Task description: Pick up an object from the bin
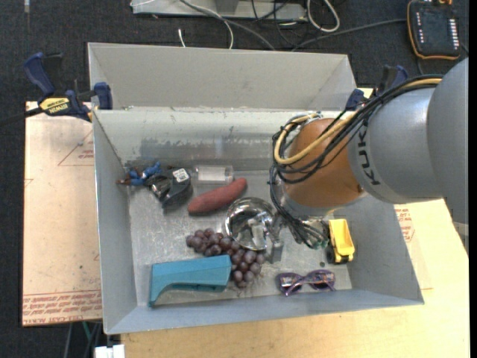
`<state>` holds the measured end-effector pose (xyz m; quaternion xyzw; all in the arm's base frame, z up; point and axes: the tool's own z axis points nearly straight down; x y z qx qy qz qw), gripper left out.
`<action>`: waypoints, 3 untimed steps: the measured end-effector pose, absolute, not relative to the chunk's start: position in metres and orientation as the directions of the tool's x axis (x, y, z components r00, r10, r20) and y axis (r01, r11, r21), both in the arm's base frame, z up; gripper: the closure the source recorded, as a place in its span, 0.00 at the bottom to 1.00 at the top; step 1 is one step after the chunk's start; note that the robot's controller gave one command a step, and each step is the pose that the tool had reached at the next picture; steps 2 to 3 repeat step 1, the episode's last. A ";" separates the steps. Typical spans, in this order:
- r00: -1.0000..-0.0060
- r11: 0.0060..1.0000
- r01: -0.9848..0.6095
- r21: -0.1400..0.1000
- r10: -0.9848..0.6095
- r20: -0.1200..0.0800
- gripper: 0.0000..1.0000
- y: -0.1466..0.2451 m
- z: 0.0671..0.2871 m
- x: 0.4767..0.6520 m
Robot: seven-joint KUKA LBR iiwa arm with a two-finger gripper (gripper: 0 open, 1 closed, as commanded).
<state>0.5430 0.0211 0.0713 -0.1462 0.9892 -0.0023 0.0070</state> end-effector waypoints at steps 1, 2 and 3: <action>-0.957 0.957 -0.289 -0.006 -0.289 -0.013 1.00 0.021 0.071 0.543; -0.957 0.957 -0.289 -0.006 -0.289 -0.013 1.00 0.021 0.071 0.543; -0.957 0.957 -0.289 -0.006 -0.289 -0.013 1.00 0.021 0.071 0.543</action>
Offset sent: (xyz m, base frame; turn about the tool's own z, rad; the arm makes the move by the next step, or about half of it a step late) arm 0.0000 0.0000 0.0000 0.0000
